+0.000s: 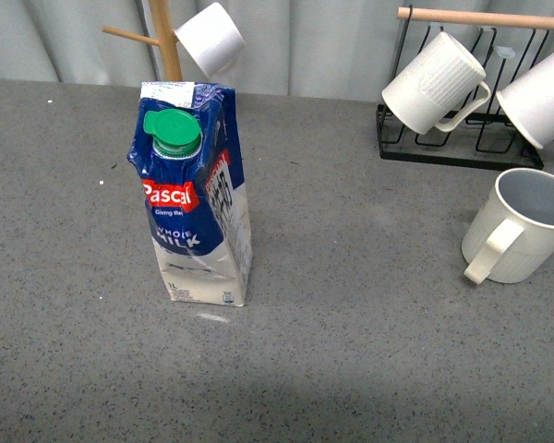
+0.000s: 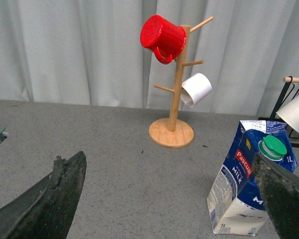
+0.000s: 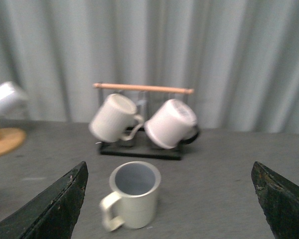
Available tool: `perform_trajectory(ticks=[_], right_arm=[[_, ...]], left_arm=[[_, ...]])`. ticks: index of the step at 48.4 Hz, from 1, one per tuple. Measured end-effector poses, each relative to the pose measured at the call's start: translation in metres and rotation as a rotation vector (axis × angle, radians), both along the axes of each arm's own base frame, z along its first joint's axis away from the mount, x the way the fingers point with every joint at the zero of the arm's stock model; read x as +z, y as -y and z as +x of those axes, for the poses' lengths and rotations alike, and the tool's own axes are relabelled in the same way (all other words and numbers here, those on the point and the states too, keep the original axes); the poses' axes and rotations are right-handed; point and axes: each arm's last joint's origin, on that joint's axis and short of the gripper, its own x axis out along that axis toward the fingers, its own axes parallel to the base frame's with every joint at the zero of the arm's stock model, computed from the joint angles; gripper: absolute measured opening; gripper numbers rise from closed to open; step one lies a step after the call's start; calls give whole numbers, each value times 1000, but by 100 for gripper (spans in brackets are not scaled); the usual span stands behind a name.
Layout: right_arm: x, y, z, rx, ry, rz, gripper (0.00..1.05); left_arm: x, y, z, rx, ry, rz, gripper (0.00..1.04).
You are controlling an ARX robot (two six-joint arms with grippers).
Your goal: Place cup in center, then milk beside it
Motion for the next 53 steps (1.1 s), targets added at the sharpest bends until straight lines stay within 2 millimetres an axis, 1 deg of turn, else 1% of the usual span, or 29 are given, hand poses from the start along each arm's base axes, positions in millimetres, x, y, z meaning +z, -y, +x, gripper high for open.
perform_trajectory(ticks=[1,3,8,10,13,15,20,22,27,29,32,42,48,53], right_arm=[[2,0,1,-51,12,-37,96],[3,1,3,-87,3,-78,96],[3,0,14,-81,-57,-132,96],[6,0,21,-69,-81,-144,96],[14,-1,38,-59,-123,-142,96],[20,-1,54,-49,-167,-131,96],[22,0,87,-28,-277,-97,96],[19,0,101,-20,-330,-77,96],[6,2,144,-30,-478,-49,96],[1,4,159,-45,-521,-46,96],[-9,7,176,-58,-586,-23,96],[-38,11,210,-80,-759,53,96],[-52,13,228,-119,-810,89,96],[-61,13,237,-129,-828,119,96]], left_arm=[[0,0,0,0,0,0,98],[0,0,0,1,0,0,98],[0,0,0,0,0,0,98],[0,0,0,0,0,0,98],[0,0,0,0,0,0,98],[0,0,0,0,0,0,98],[0,0,0,0,0,0,98],[0,0,0,0,0,0,98],[0,0,0,0,0,0,98],[0,0,0,0,0,0,98],[0,0,0,0,0,0,98],[0,0,0,0,0,0,98],[0,0,0,0,0,0,98],[0,0,0,0,0,0,98]])
